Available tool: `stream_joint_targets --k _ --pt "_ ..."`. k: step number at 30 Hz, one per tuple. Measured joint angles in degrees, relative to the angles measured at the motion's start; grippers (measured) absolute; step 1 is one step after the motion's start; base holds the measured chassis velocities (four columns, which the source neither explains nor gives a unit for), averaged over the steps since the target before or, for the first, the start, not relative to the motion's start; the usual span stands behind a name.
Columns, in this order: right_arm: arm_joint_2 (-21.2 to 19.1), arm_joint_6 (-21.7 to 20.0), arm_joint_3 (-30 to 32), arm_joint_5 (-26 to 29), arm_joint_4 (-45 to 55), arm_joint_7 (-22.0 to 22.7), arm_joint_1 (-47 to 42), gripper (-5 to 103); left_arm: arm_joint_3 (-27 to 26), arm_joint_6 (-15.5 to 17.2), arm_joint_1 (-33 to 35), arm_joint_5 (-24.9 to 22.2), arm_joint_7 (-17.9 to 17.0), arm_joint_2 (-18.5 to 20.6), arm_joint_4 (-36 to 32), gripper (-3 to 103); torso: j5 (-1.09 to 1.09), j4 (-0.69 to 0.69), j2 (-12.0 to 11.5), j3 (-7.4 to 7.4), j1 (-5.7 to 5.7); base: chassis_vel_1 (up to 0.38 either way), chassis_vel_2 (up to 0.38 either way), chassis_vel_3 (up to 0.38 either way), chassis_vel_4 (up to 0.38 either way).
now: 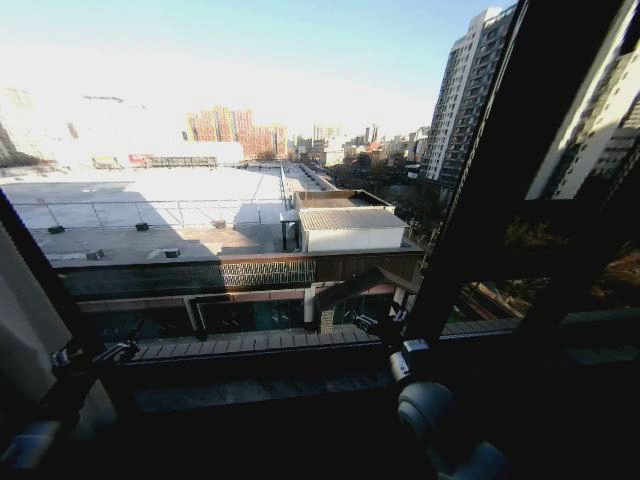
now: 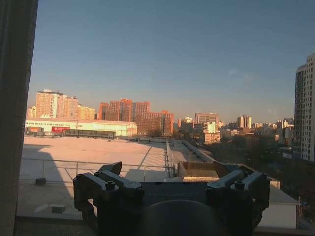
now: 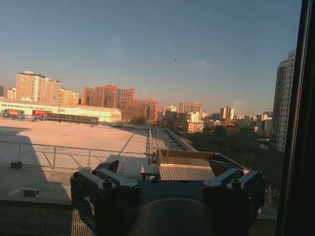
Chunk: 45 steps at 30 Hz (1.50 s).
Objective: Open the curtains by pulling them apart, changing their state from closed to fully open.
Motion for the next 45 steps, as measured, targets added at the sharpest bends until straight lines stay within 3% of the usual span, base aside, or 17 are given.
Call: stream_joint_targets --k 6,13,17,26,45 --pt "-0.3 0.0 0.3 0.5 -0.8 0.0 0.8 100 3.1 0.1 -0.3 2.0 -2.4 -0.3 -0.4 100 0.0 0.0 0.0 0.0 0.0 -0.132 -0.249 0.151 0.242" --pt "-0.3 0.0 0.3 0.7 -1.5 0.0 0.9 100 11.4 2.7 -1.0 7.4 -12.2 -2.0 -2.5 100 0.0 0.0 0.0 0.0 0.0 -0.258 -0.323 0.24 0.322" --pt "-0.3 0.1 0.3 0.7 -1.5 0.0 1.0 100 15.1 3.0 -1.1 9.8 -14.4 -2.7 -3.2 100 0.02 0.0 0.0 0.0 0.0 -0.293 -0.341 0.289 0.356" --pt "-0.2 0.1 0.4 0.8 -1.7 0.0 0.9 100 18.1 4.5 -0.9 11.0 -14.6 -2.7 -4.9 100 0.03 0.0 0.0 0.01 0.01 -0.324 -0.408 0.315 0.413" --pt "0.2 0.3 0.5 0.6 -2.5 -0.1 0.8 100 17.7 4.7 -0.4 10.9 -14.1 -2.5 -5.2 100 0.0 -0.01 0.0 0.01 0.01 -0.298 -0.401 0.294 0.411"
